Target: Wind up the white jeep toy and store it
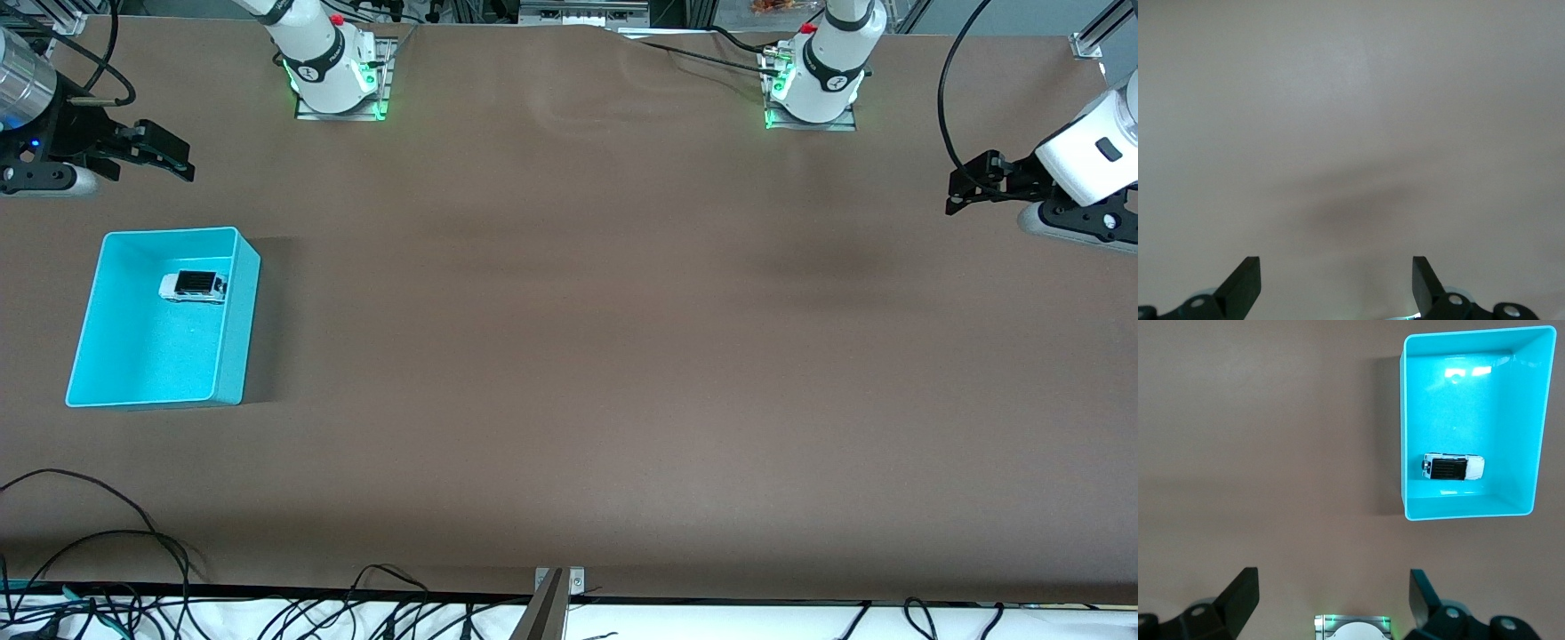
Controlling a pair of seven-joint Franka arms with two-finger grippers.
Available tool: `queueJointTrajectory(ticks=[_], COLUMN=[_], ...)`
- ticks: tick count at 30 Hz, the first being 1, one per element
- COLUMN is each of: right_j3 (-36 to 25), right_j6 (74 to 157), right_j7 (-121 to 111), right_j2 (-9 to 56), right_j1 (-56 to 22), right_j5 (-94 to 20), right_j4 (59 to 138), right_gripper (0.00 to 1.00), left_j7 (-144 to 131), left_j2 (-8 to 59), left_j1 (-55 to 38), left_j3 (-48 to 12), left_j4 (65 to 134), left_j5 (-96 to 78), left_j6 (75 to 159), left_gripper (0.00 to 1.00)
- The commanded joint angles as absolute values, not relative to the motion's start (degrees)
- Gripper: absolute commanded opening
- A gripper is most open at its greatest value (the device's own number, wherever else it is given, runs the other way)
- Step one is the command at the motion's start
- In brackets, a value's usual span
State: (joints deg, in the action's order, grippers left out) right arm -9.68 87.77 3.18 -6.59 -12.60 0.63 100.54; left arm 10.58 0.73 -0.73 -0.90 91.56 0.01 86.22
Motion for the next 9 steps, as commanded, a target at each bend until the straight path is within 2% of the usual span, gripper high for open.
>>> queueJointTrajectory(ticks=[1,9], right_j3=[-9.67,-9.67], right_j6=[88.68,88.68], right_j7=[3.60,3.60], right_j2=[-6.24,-5.63], right_j1=[-12.66,-12.74], right_j5=[1.85,1.93], right_j4=[100.46,99.84], right_gripper=[1.00,1.00], left_j7=[11.07,11.07], left_j2=[1.05,1.05], left_j1=[-0.62,-0.62], left_j3=[-0.97,-0.97], left_j4=[90.35,90.35], left_j5=[0.44,0.44], left_j6=[85.17,85.17], left_gripper=[1.00,1.00])
